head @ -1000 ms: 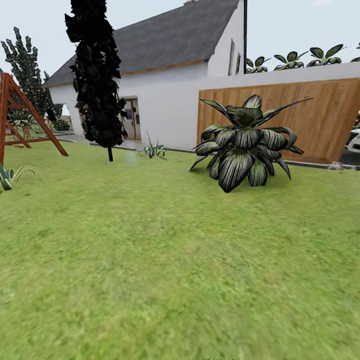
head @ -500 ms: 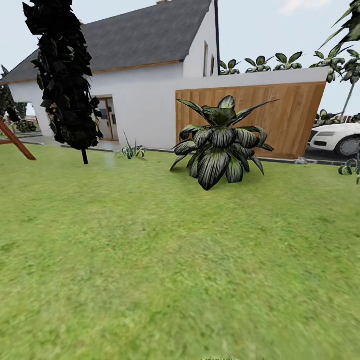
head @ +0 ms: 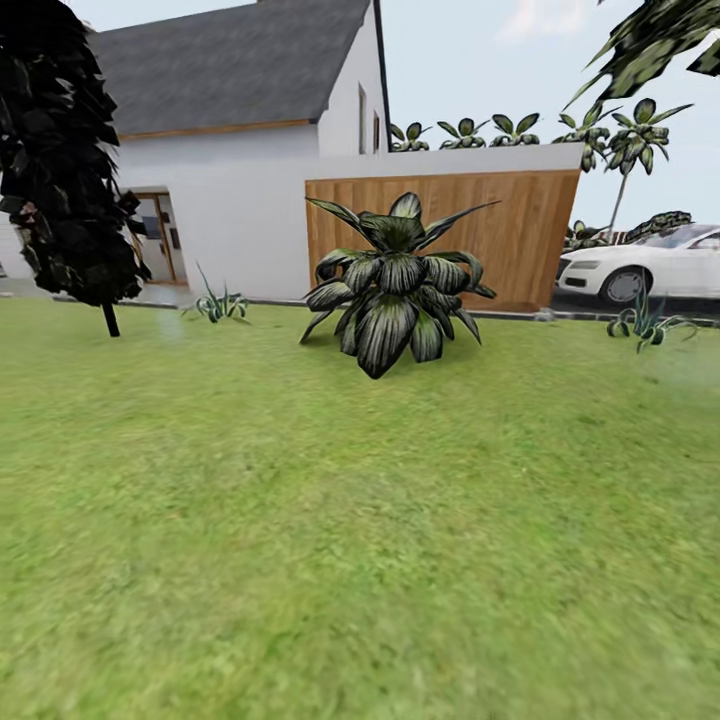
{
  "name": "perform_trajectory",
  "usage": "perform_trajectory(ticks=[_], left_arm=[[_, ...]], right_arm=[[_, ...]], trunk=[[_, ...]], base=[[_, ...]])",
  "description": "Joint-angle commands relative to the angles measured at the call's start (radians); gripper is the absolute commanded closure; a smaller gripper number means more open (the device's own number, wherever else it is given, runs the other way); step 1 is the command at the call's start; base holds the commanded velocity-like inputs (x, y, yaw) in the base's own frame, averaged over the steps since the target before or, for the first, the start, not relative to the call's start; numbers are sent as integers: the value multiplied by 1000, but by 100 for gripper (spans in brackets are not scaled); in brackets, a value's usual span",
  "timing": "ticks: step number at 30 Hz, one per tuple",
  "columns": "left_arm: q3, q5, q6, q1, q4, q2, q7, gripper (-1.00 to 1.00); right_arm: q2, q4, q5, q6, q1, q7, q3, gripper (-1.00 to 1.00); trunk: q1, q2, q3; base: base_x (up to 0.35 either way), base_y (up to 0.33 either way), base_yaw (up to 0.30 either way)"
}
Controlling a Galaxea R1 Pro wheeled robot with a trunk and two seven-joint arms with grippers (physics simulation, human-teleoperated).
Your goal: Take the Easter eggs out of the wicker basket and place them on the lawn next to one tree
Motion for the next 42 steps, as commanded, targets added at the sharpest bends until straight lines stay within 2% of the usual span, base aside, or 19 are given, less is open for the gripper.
perform_trajectory(ticks=[1, 42], left_arm=[[0, -1, -2, 0, -1, 0, 0, -100], [0, -1, -2, 0, -1, 0, 0, -100]], right_arm=[[0, 1, 0, -3, -1, 0, 0, -100], [-1, 1, -2, -3, -1, 0, 0, -100]], trunk=[[0, 0, -1], [0, 0, -1]], base=[[0, 0, -283], [0, 0, -283]])
